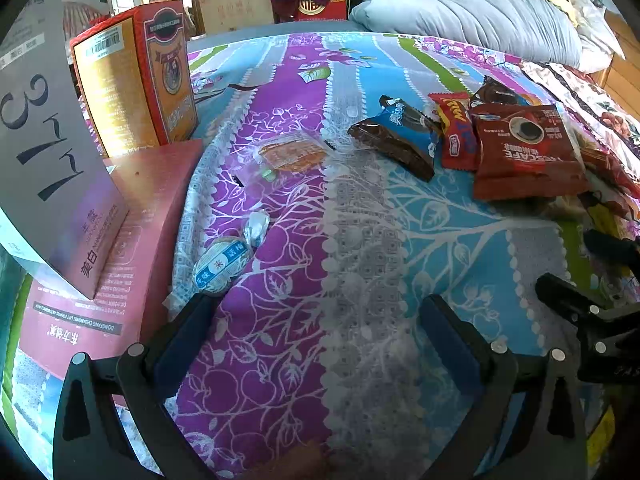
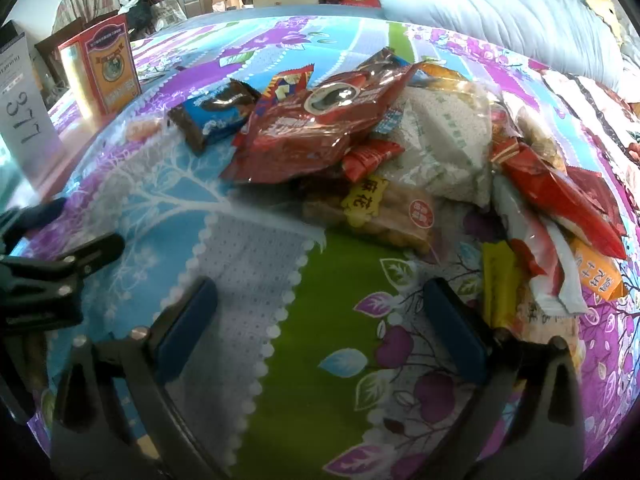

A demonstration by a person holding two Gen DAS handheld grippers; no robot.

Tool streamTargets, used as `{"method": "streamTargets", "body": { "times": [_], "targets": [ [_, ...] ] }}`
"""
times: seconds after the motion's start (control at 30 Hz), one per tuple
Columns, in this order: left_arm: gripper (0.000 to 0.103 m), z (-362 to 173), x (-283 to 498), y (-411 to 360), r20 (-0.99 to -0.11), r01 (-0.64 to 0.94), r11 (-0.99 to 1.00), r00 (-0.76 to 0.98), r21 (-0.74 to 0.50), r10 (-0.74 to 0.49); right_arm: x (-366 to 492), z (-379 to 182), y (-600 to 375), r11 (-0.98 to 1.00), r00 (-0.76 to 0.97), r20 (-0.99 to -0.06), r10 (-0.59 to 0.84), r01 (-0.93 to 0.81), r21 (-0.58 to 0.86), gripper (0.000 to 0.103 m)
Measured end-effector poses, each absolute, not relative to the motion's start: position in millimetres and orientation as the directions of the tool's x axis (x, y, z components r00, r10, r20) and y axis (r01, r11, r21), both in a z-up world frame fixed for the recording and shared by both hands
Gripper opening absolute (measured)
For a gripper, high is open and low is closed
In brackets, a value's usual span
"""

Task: Organize snacks

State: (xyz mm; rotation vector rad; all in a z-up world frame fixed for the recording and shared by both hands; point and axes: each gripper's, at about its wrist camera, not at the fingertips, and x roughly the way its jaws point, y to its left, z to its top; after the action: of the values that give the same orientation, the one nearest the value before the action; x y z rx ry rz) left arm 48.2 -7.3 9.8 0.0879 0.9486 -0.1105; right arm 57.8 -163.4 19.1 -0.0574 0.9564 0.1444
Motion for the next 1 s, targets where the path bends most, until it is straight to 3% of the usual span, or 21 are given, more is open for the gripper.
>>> {"method": "streamTargets", "body": {
  "times": [1.0],
  "targets": [
    [0.103,7.8,52.9,-8.2,-0.816,0.132,0.991,0.575,0.029,-0.053,57.4,19.5,-162.5,0.989,0.568,-0.817,0.097,-0.148,0.014,0.103]
  ]
}}
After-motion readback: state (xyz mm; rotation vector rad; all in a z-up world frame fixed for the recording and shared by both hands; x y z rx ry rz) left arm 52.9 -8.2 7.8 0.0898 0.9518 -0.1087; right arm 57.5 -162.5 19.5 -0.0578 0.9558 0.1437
